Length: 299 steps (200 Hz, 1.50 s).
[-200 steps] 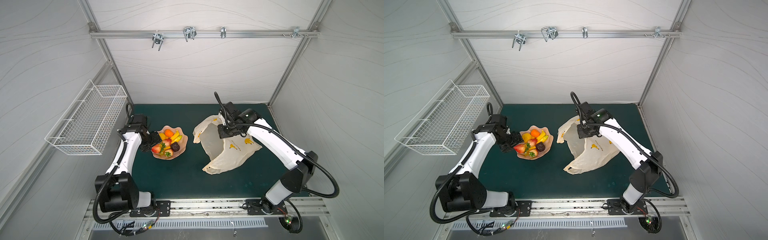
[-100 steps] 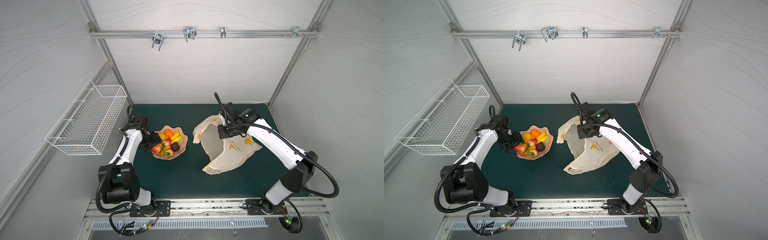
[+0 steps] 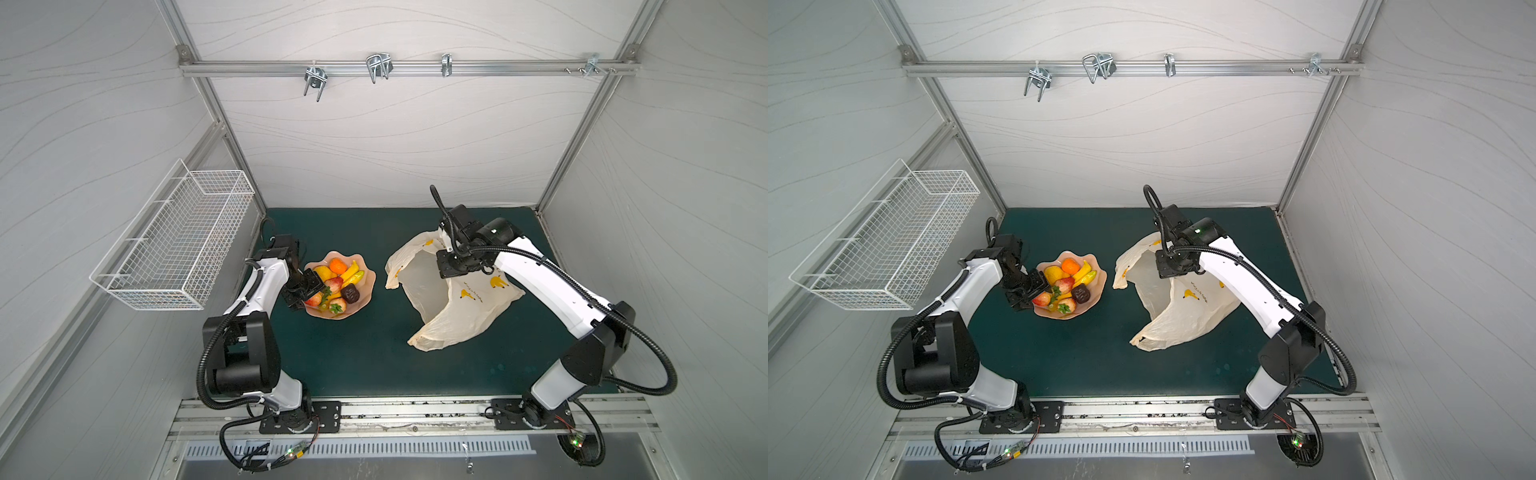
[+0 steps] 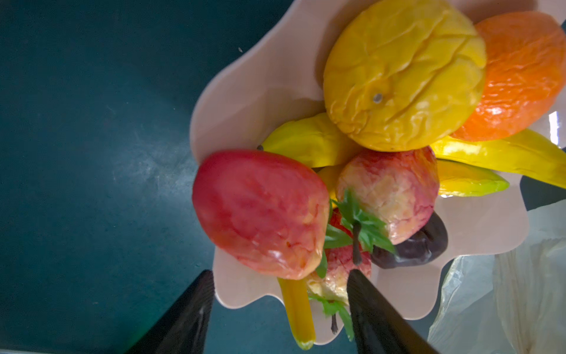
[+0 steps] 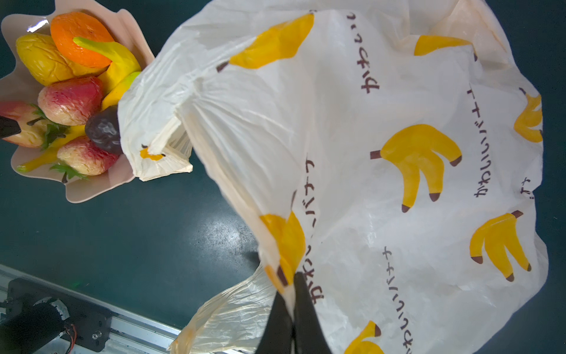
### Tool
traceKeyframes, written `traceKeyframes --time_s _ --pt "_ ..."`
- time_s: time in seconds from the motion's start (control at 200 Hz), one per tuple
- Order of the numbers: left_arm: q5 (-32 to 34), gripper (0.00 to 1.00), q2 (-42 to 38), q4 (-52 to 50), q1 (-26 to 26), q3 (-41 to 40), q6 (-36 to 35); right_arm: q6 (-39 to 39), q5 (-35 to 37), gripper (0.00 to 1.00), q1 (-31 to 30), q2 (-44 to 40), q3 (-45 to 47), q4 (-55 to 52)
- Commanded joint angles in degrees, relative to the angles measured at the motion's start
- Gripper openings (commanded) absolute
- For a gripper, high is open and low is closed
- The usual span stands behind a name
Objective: Place the fruits into the plastic bag
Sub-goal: Pick up the fruit from the plate.
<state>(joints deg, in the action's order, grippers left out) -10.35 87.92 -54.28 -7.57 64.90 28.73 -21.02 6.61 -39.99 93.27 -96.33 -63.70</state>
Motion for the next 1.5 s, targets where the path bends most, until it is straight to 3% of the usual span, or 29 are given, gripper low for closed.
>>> traceKeyframes --time_s 0.0,0.45,0.815,1.166,1.491 --pt "1.9 0.7 1.1 1.6 -0.4 -0.1 0.3 0.8 -0.5 0.0 0.3 0.0 0.1 -0.9" --pt "2.6 0.64 4.7 3.2 -0.3 1.5 -0.3 0.6 -1.2 0.0 0.3 0.6 0.0 -0.7" --pt "2.1 0.48 2.5 3.4 -0.3 1.4 -2.5 0.7 -1.3 0.0 0.3 0.7 -0.6 -1.1" --pt "0.2 0.46 -8.2 1.3 1.2 3.8 -3.4 1.1 -0.7 0.0 0.3 0.7 -1.4 -1.8" --pt "0.8 0.46 -18.4 6.3 10.4 6.0 -4.7 1.3 -0.6 0.0 0.7 0.4 -1.9 -2.7"
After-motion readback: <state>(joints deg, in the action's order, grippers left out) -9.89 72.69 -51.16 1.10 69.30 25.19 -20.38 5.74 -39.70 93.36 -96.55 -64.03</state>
